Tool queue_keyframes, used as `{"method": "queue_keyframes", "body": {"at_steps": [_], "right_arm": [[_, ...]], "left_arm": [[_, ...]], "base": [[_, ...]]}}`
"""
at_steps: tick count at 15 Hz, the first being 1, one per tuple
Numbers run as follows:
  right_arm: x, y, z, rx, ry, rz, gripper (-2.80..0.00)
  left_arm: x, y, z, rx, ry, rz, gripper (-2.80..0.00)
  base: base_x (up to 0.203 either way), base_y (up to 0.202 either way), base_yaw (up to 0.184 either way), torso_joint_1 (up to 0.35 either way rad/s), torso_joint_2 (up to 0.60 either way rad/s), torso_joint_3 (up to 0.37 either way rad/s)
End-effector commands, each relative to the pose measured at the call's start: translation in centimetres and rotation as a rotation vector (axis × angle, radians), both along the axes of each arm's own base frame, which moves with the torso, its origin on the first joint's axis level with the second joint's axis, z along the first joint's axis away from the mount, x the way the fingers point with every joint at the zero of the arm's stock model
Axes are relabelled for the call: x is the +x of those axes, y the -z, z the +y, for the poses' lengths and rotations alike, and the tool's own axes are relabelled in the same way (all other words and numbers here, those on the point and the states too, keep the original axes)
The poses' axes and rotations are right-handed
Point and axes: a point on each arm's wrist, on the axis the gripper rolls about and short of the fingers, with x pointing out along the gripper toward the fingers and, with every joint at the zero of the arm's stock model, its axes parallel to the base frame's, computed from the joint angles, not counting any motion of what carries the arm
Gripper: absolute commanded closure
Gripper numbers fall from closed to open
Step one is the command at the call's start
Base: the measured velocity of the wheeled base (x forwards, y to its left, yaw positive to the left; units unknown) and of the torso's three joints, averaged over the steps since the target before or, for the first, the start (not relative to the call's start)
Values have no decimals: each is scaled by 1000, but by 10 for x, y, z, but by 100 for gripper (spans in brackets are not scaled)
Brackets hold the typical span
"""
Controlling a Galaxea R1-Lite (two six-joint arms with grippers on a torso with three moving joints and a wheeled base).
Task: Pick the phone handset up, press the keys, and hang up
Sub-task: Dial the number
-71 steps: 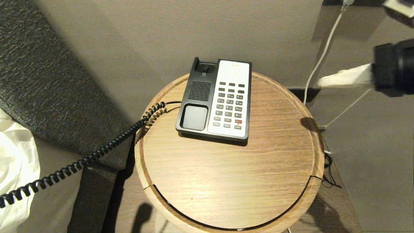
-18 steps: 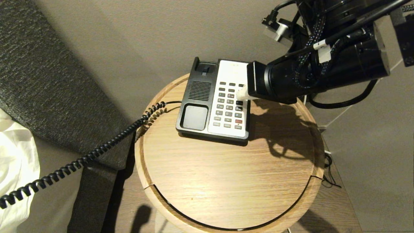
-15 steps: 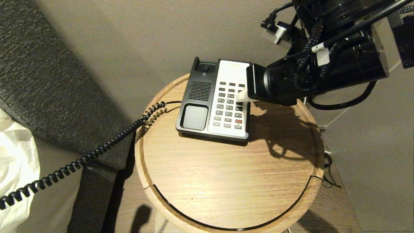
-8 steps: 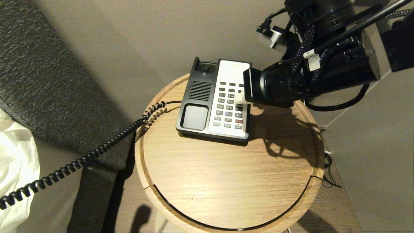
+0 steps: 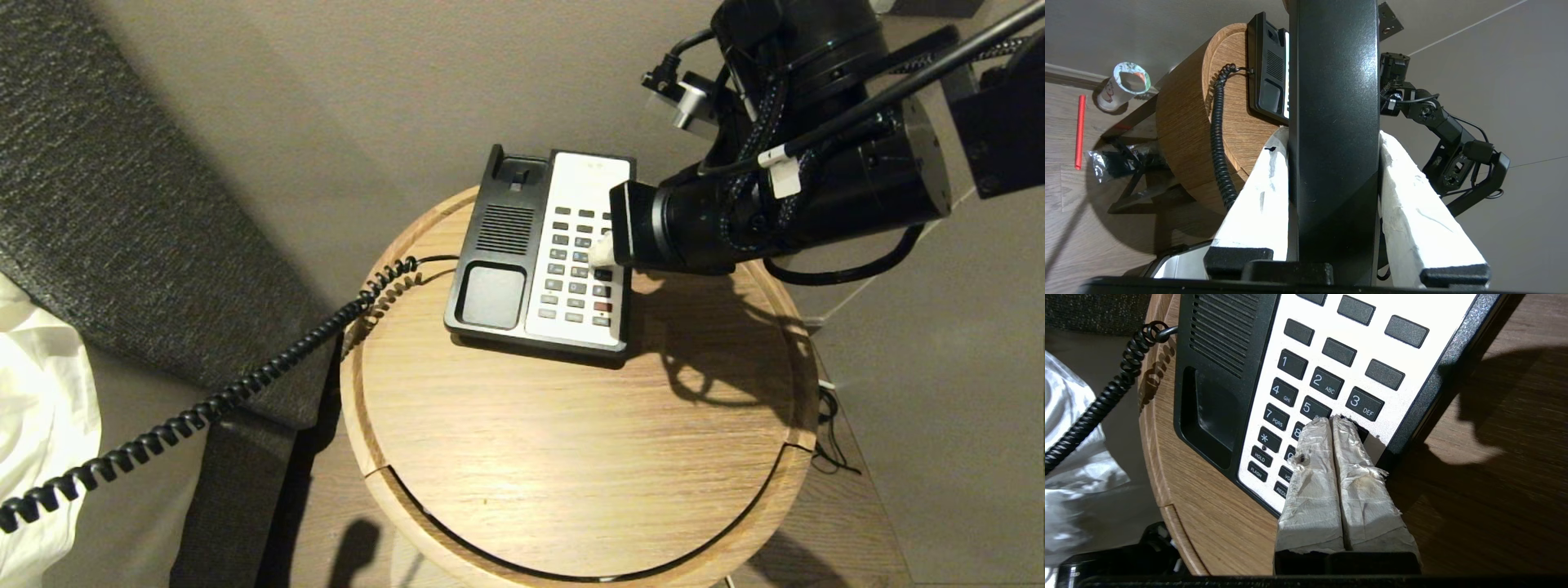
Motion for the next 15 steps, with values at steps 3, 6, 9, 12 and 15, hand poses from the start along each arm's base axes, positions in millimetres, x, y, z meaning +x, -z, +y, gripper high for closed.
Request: {"method": "queue_keyframes", "body": {"at_steps": [3, 6, 9, 12, 15], "right_arm": [[-4, -7, -3, 17, 3, -11, 0], [-14, -17, -6, 40, -13, -24, 0], [-19, -16, -2, 35, -33, -13, 0], [-26, -10, 2, 15, -51, 28, 0], [-29, -6, 4, 5, -53, 59, 0]], "left_arm": [[0, 1, 0, 2, -2, 6, 0], [0, 1, 0, 2, -3, 6, 0], [0, 2, 0, 1, -2, 6, 0], [0, 5, -1, 8, -2, 10, 0], [1, 8, -1, 15, -2, 14, 0]], "base": [[0, 0, 0, 0, 0, 0], [0, 0, 0, 0, 0, 0], [0, 0, 0, 0, 0, 0], [0, 0, 0, 0, 0, 0], [0, 0, 0, 0, 0, 0]]}}
